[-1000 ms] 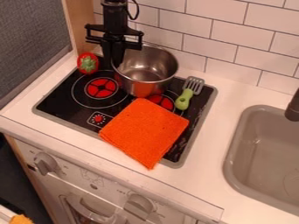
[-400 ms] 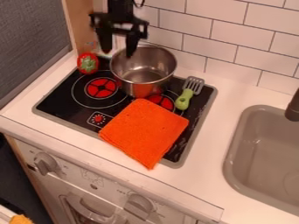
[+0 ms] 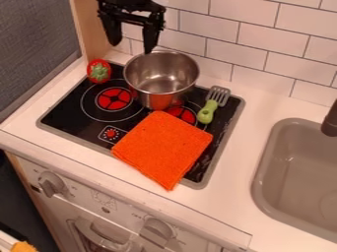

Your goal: Move silver pot to upper middle of stove

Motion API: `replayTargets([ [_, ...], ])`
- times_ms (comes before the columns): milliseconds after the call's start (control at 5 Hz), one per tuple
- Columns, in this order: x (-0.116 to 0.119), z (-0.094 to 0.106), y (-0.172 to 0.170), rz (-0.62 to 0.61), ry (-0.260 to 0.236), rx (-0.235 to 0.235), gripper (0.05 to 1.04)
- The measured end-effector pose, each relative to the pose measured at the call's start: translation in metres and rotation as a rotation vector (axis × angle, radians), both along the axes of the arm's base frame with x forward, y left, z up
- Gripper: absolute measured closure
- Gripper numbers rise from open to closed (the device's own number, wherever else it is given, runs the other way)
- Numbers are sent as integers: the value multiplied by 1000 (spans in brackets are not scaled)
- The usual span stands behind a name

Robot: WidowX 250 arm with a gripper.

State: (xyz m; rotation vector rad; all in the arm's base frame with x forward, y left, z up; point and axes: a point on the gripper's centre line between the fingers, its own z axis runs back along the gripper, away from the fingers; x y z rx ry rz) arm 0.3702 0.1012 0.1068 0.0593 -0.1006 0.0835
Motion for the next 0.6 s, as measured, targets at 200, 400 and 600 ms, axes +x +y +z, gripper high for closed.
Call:
replayTargets([
  [200,-8,-1,2,-27,21,23,83],
  [400,-7,0,2,-27,20,23,83],
  [600,-8,-1,2,-27,21,23,83],
])
